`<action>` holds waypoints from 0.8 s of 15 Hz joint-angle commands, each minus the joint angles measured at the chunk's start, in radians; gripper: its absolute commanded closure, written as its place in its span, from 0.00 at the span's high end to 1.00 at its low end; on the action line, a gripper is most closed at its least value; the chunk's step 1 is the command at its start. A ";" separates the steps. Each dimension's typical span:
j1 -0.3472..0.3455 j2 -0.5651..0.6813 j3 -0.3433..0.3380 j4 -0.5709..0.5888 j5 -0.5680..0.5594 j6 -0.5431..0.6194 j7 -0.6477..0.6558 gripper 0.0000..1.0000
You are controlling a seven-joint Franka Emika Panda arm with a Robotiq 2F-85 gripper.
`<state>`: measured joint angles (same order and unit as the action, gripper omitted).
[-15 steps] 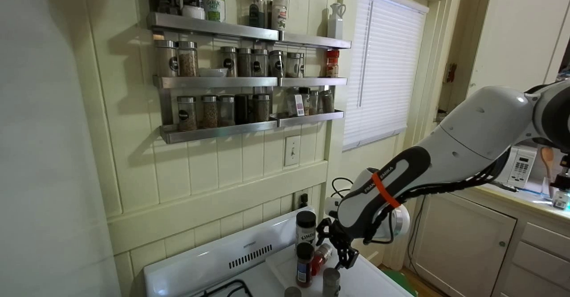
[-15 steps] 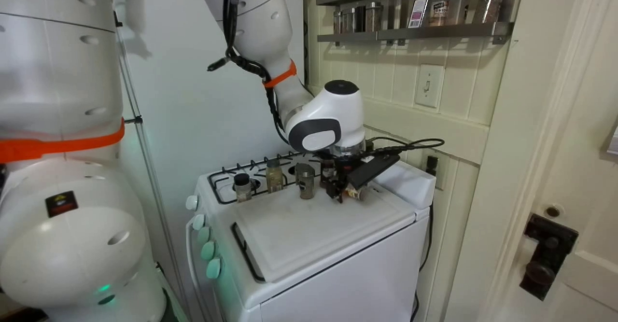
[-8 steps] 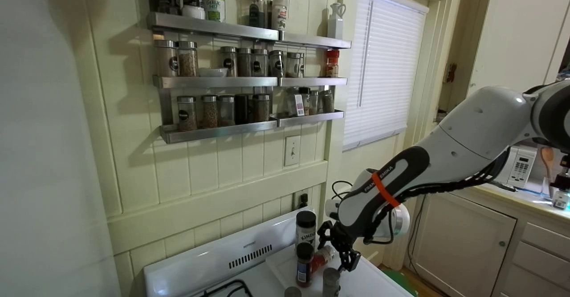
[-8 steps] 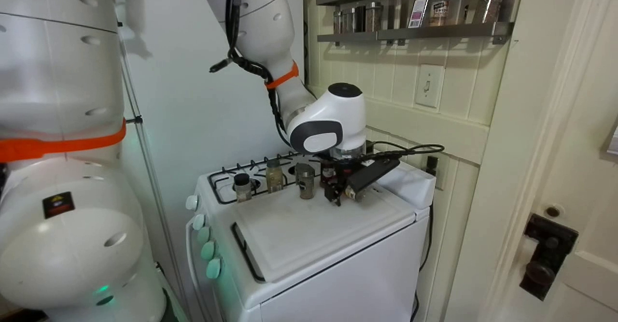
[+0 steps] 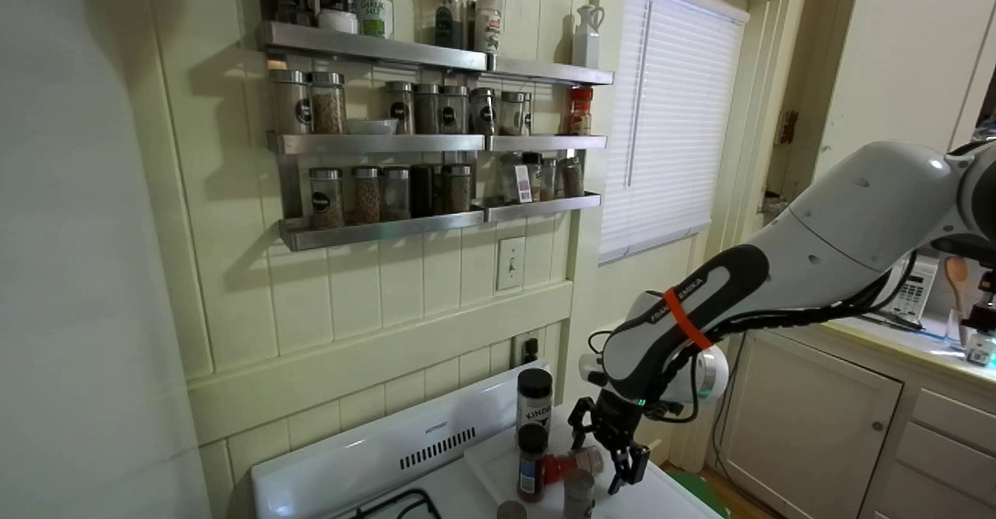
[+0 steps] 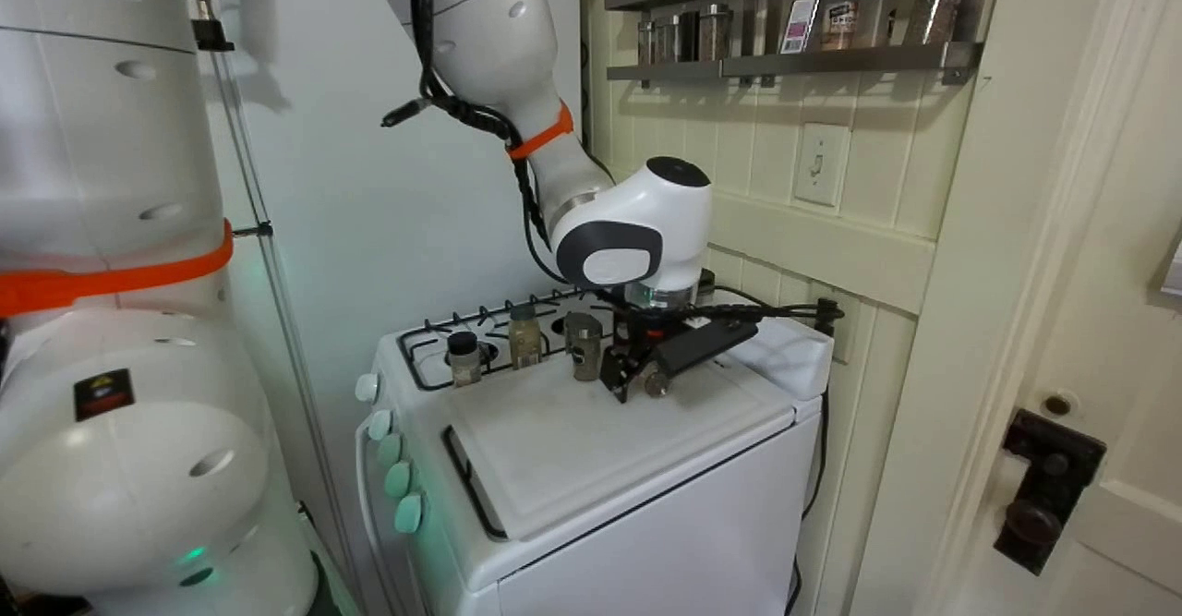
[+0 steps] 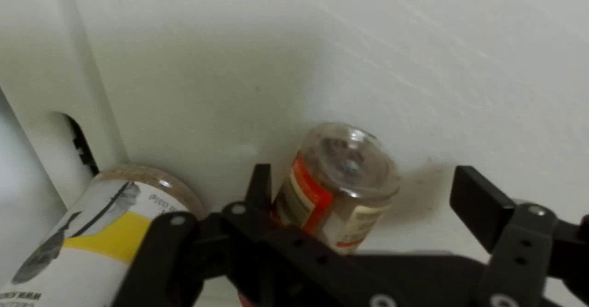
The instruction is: Put the bottle upright
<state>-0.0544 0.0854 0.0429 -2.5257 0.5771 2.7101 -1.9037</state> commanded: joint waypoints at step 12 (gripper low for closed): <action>0.040 -0.061 0.040 -0.015 -0.019 0.132 0.560 1.00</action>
<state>-0.0265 0.0132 0.0736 -2.5376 0.5742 2.7977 -1.4091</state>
